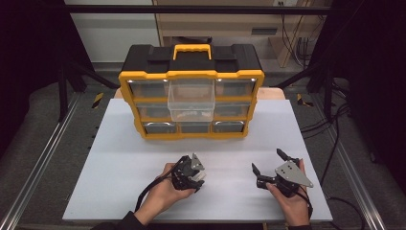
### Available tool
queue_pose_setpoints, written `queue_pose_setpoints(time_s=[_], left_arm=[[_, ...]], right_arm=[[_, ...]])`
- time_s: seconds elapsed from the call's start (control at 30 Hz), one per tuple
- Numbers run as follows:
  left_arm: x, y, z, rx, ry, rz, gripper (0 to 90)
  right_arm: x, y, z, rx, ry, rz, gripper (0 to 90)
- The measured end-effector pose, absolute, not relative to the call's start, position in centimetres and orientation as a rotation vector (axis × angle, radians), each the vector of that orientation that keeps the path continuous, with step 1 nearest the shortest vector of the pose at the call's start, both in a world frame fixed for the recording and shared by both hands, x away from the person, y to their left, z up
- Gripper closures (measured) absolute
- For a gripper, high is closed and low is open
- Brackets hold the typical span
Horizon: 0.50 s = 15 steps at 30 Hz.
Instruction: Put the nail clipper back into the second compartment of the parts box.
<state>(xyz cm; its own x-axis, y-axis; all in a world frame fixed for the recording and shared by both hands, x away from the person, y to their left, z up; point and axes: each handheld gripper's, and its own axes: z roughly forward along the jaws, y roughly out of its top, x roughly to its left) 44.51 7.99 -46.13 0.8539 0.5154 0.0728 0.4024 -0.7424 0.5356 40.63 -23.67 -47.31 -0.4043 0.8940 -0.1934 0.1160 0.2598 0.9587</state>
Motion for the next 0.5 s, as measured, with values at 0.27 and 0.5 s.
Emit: queue_pose_setpoints(time_s=[0.27,0.5], left_arm=[[44.06,8.13,-46.39,2.547,0.672,0.293,58.3],[43.98,8.12,-46.48,2.550,0.681,0.254,69.4]], right_arm=[[40.65,-23.55,-47.31,0.930,1.734,1.221,4.0],[40.61,-23.64,-47.24,0.930,1.728,1.223,4.0]])
